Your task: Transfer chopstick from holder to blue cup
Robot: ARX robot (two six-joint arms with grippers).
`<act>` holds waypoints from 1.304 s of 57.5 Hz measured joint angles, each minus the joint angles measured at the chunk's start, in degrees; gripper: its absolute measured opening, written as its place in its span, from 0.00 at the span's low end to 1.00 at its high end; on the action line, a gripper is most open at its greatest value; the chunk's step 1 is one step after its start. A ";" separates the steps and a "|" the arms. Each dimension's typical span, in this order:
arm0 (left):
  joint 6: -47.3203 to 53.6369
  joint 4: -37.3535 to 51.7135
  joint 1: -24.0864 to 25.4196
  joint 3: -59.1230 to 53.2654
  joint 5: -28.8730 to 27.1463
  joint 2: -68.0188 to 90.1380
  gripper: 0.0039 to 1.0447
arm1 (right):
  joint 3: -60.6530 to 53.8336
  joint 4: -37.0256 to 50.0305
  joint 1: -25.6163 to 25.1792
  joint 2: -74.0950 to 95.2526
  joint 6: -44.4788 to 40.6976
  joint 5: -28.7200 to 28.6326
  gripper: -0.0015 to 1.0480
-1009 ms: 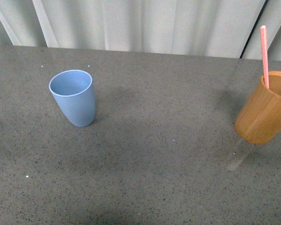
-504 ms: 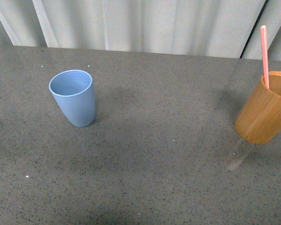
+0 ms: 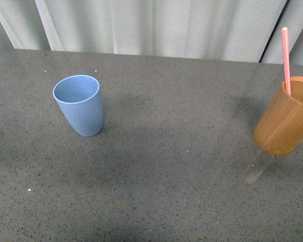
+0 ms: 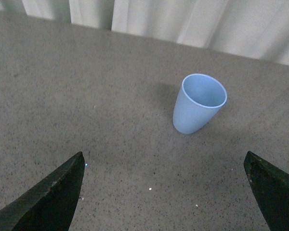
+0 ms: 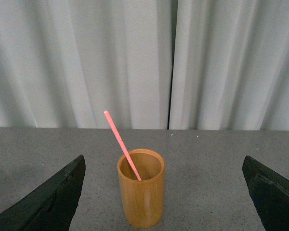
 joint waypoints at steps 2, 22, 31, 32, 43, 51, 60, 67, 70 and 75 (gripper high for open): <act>-0.04 0.28 -0.85 2.25 0.07 3.87 0.94 | 0.00 0.00 0.00 0.00 0.00 0.00 0.90; 4.76 -6.29 -7.96 29.79 -4.24 38.01 0.94 | 0.00 0.00 0.00 0.00 0.00 -0.02 0.90; 5.44 -10.01 -10.64 39.74 -6.36 47.56 0.94 | 0.00 0.00 0.00 0.00 0.00 -0.02 0.90; 5.44 -10.54 -10.97 40.70 -6.84 48.70 0.94 | 0.00 0.00 0.00 0.00 0.00 0.00 0.90; 5.29 -11.21 -13.40 45.05 -12.26 58.82 0.94 | 0.00 0.00 0.00 0.00 0.00 0.00 0.90; 3.80 -11.30 -14.75 46.38 -14.56 64.76 0.94 | 0.00 0.00 0.00 0.00 0.00 -0.02 0.90; 2.36 -10.27 -15.41 48.02 -15.93 68.81 0.94 | 0.00 0.00 0.00 0.00 0.00 -0.02 0.90; 1.66 -9.64 -15.37 48.83 -16.65 72.22 0.94 | 0.00 0.00 0.00 0.00 0.00 -0.02 0.90; 1.05 -9.62 -15.28 49.09 -16.76 73.46 0.94 | 0.00 0.00 0.00 0.00 0.00 -0.02 0.90; 0.46 -9.27 -15.21 49.83 -16.96 75.23 0.94 | 0.00 0.00 0.00 0.00 0.00 0.00 0.90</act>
